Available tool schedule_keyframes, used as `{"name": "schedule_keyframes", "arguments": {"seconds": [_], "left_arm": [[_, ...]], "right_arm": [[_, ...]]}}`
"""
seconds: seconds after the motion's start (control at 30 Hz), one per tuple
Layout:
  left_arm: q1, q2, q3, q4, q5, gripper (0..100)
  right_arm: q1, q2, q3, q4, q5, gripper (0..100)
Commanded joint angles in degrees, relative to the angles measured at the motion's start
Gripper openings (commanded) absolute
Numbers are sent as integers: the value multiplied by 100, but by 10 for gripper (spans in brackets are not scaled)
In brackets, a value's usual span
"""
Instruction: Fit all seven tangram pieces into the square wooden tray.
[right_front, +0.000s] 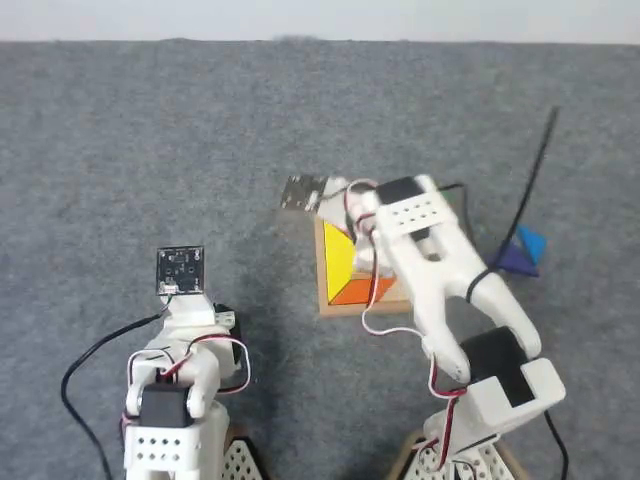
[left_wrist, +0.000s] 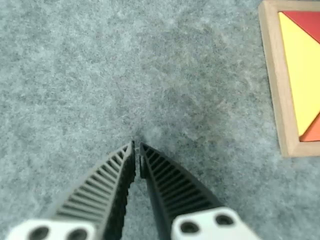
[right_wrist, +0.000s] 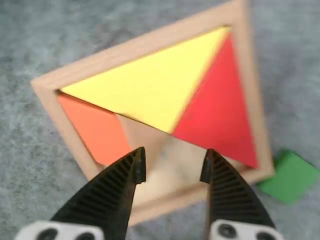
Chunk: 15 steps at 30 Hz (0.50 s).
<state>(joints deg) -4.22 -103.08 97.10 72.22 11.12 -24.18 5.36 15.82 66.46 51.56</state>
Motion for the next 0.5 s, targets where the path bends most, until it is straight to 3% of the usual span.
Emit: {"name": "schedule_keyframes", "arguments": {"seconds": [0.0,0.47], "left_arm": [[-35,-114,-66,9,-62,14],[-35,-114,-66,9,-62,14]], "right_arm": [[242,-198,-466,171,-202,166],[242,-198,466,-259,0,166]]}}
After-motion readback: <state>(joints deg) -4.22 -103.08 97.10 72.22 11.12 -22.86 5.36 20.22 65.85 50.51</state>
